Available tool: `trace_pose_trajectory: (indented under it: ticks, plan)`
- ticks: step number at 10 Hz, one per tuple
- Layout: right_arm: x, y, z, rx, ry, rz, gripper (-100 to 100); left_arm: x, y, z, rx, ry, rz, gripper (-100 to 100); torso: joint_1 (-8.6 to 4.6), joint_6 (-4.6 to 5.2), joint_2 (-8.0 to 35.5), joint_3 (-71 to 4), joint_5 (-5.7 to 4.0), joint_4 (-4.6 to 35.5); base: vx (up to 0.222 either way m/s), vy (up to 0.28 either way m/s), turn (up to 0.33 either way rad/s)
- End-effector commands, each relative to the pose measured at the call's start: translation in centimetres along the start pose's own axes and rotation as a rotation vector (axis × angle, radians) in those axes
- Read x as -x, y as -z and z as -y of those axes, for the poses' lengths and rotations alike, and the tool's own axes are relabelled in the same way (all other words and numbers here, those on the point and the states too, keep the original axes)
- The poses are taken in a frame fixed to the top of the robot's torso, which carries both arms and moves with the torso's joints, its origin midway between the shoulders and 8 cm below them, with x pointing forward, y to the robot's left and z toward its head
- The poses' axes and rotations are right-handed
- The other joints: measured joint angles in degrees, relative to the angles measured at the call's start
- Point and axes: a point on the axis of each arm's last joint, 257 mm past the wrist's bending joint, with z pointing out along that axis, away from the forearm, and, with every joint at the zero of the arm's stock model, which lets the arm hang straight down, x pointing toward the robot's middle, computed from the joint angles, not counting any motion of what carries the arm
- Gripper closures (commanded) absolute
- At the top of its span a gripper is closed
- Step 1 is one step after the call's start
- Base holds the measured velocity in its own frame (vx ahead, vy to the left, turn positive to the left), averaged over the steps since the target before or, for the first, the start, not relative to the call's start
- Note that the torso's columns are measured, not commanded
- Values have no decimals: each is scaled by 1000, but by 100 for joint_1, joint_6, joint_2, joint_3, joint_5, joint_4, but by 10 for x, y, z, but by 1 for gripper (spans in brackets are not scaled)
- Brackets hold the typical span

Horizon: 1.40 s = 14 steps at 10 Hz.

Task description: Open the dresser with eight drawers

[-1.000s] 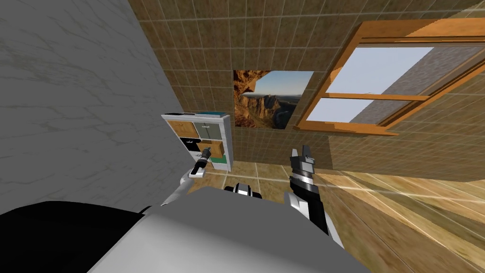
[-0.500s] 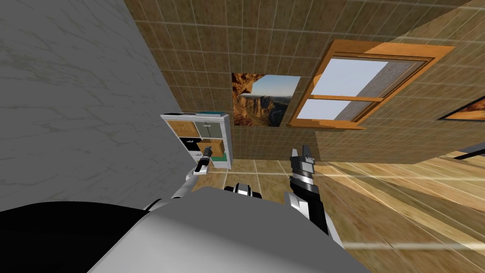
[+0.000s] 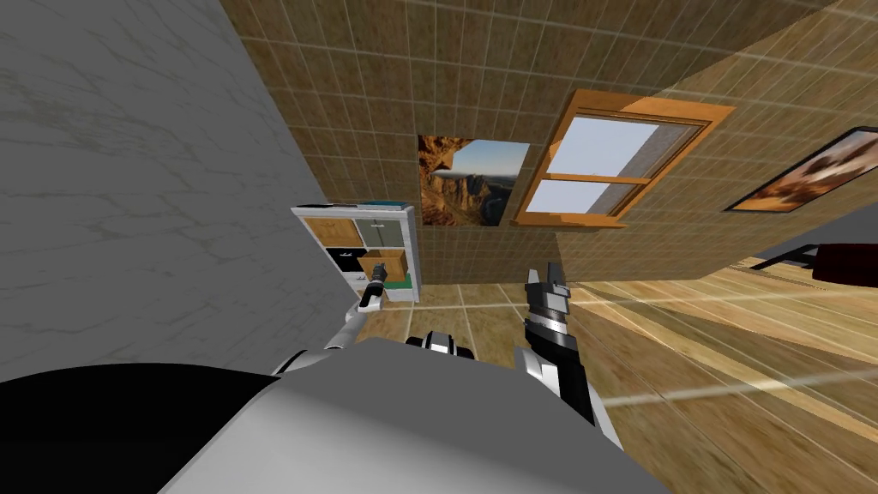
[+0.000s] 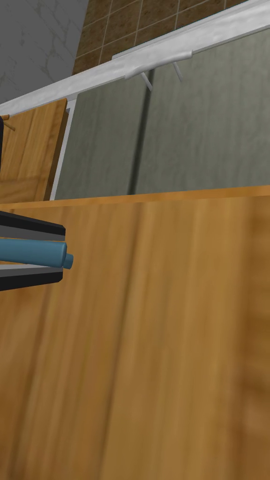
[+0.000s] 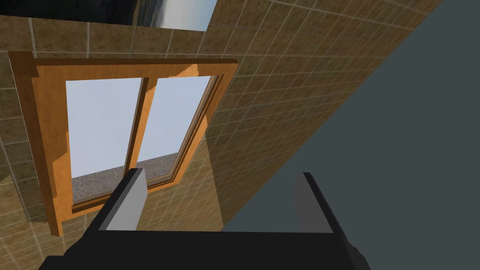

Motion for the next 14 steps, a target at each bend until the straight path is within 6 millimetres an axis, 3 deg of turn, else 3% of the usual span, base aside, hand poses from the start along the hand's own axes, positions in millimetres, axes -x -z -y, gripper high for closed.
trace_pose_trajectory:
  ticks: [1,3,4,5,7,8,9,10,11,12,14]
  plan:
    - [0,0,0,0,0,0,0,-2,-10,6,-14,-12,29,100,-6,10,5,2,-1,2,-130,60,-81]
    - [0,0,0,0,0,0,0,-8,-16,5,-14,-14,49,100,-4,9,11,6,1,3,-139,57,-101]
    - [0,0,0,0,0,0,0,13,-14,-1,5,-8,57,-100,-9,2,3,2,-4,4,-50,-29,-156]
    - [0,0,0,0,0,0,0,13,-14,-1,5,-8,57,-100,-31,20,-25,-13,2,-14,-5,-53,-55]
    - [0,0,0,0,0,0,0,56,-12,-2,21,-12,88,-100,-25,36,-47,-29,14,-31,-15,-110,-152]
    - [0,0,0,0,0,0,0,63,-15,4,12,-15,89,-100,-25,36,-39,-23,14,-29,0,-105,-69]
    - [0,0,0,0,0,0,0,88,-15,8,14,-17,106,-100,-6,33,-35,-20,18,-28,2,-86,-121]
    - [0,0,0,0,0,0,0,89,-15,8,13,-17,106,-100,4,35,-30,-17,22,-26,3,-63,-61]
    - [0,0,0,0,0,0,0,113,-14,13,15,-17,124,-100,8,34,-30,-17,23,-26,0,-76,-118]
    - [0,0,0,0,0,0,0,114,-15,14,13,-20,124,-100,-3,36,-29,-17,21,-26,-7,-63,-68]
    - [0,0,0,0,0,0,0,158,-11,23,18,-20,162,-100,-9,36,-28,-16,18,-26,-13,-88,-156]
